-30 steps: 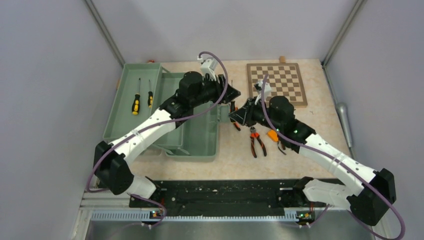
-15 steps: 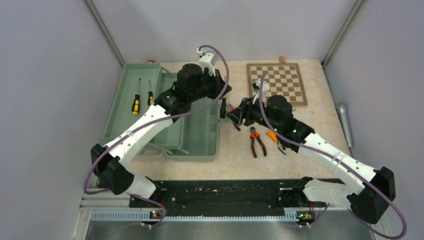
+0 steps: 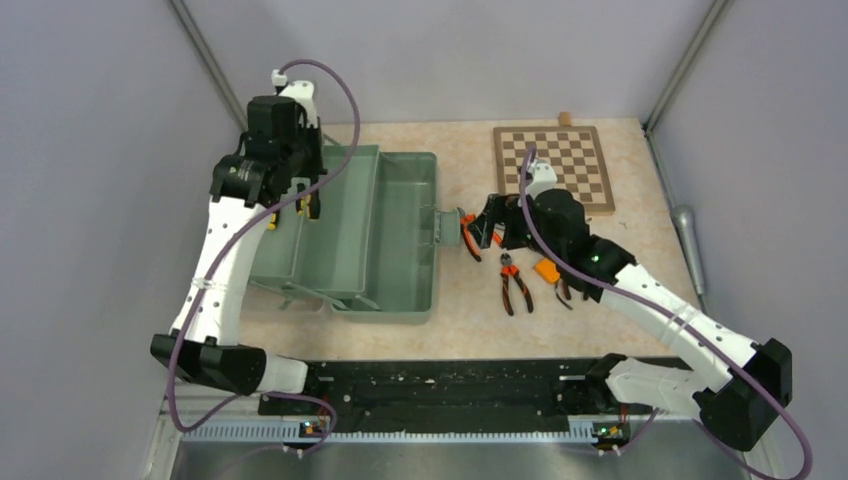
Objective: Pack the tool kit
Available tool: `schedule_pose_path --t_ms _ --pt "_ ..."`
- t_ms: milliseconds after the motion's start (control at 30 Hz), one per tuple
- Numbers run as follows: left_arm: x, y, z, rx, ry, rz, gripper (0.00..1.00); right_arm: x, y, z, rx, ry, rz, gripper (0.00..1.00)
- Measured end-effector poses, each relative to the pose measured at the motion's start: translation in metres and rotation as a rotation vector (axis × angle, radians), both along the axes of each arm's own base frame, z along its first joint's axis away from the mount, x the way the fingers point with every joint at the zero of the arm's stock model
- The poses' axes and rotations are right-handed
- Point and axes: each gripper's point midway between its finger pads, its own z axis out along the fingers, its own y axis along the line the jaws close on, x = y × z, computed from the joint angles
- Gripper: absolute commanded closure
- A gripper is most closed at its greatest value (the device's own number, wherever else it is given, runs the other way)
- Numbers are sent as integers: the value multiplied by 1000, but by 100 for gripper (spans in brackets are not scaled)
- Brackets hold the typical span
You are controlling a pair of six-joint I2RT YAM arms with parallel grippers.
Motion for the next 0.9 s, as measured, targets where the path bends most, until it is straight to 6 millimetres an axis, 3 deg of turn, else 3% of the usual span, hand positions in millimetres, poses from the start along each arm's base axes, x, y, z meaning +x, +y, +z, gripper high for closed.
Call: schedule_pose_path --t_ms 267,400,500,633,900 --pt "-7 100 -14 154 98 285 100 11 -29 -13 -53 44 -101 6" --pt "4 129 -36 174 170 365 100 14 -42 -18 -70 66 -140 6" --pt "14 137 -58 174 230 377 97 18 -51 -22 -80 78 -172 6" --pt "26 133 -81 161 286 351 87 22 -63 -25 -92 88 -211 6" --pt "32 130 -85 145 288 338 40 25 -84 -46 -130 128 -275 6"
